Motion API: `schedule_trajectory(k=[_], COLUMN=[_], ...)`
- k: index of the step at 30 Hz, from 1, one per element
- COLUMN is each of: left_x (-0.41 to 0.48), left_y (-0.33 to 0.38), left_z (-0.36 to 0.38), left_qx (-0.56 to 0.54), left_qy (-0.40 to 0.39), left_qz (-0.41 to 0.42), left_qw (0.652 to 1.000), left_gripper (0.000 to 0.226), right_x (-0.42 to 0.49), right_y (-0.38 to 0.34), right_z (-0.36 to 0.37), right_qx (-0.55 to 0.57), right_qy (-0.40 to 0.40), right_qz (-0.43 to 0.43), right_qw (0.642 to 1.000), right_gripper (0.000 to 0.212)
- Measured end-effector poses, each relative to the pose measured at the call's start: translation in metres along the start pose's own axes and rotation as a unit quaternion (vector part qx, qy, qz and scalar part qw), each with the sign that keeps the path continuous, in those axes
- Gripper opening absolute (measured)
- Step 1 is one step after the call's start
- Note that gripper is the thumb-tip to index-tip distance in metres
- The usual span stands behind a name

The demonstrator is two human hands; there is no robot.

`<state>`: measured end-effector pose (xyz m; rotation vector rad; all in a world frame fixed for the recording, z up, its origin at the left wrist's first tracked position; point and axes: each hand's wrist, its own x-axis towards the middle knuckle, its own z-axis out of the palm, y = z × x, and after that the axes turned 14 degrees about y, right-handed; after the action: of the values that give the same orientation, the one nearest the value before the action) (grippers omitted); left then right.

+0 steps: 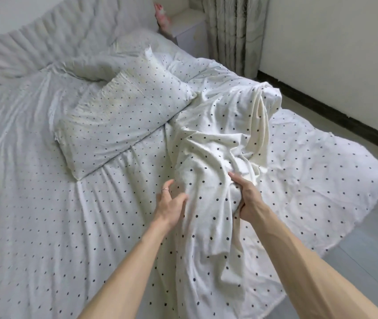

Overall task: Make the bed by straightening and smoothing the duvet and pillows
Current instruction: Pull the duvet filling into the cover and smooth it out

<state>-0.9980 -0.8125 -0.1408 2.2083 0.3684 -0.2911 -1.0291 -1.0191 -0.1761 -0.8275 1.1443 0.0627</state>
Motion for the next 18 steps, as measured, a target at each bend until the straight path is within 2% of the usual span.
schedule_trajectory(k=[3, 5, 6, 8, 9, 10, 11, 13, 14, 15, 16, 17, 18], left_x=[0.001, -0.011, -0.021, -0.050, -0.061, -0.068, -0.068, -0.063, -0.062, -0.063, -0.064, -0.068, -0.072], left_y=[0.005, 0.015, 0.023, 0.048, 0.058, 0.062, 0.059, 0.043, 0.033, 0.024, 0.013, 0.006, 0.002], left_z=[0.026, 0.053, 0.066, 0.091, 0.104, 0.114, 0.123, 0.139, 0.149, 0.153, 0.160, 0.166, 0.172], left_qx=[0.146, 0.244, 0.260, 0.201, 0.168, 0.169, 0.208, 0.318, 0.373, 0.423, 0.469, 0.509, 0.543], left_qy=[0.010, -0.007, -0.005, 0.045, 0.081, 0.100, 0.078, -0.039, -0.110, -0.157, -0.173, -0.165, -0.139], left_qz=[0.091, 0.150, 0.175, 0.224, 0.239, 0.256, 0.262, 0.249, 0.230, 0.214, 0.209, 0.212, 0.221], left_qw=[0.985, 0.958, 0.950, 0.953, 0.953, 0.947, 0.939, 0.914, 0.892, 0.866, 0.841, 0.818, 0.798], left_gripper=[0.072, 0.073, 0.074, 0.072, 0.068, 0.066, 0.063, 0.077, 0.090, 0.103, 0.112, 0.118, 0.121], right_x=[-0.010, -0.039, -0.055, -0.089, -0.096, -0.095, -0.084, -0.038, -0.011, 0.015, 0.031, 0.046, 0.047], right_y=[-0.012, -0.034, -0.040, -0.055, -0.061, -0.063, -0.063, -0.053, -0.040, -0.026, -0.013, 0.000, 0.006], right_z=[-0.021, -0.037, -0.047, -0.078, -0.098, -0.117, -0.135, -0.178, -0.204, -0.225, -0.243, -0.256, -0.261], right_qx=[-0.030, -0.042, -0.052, -0.069, -0.059, -0.065, -0.082, -0.166, -0.227, -0.283, -0.317, -0.342, -0.356], right_qy=[0.126, 0.156, 0.158, 0.157, 0.165, 0.187, 0.209, 0.247, 0.251, 0.243, 0.230, 0.214, 0.191], right_qz=[-0.090, -0.193, -0.264, -0.433, -0.507, -0.543, -0.545, -0.439, -0.323, -0.232, -0.182, -0.162, -0.161], right_qw=[0.987, 0.968, 0.950, 0.885, 0.844, 0.816, 0.808, 0.848, 0.884, 0.898, 0.902, 0.901, 0.900], right_gripper=[0.036, 0.022, 0.012, 0.011, 0.018, 0.023, 0.023, 0.004, 0.024, 0.055, 0.085, 0.102, 0.108])
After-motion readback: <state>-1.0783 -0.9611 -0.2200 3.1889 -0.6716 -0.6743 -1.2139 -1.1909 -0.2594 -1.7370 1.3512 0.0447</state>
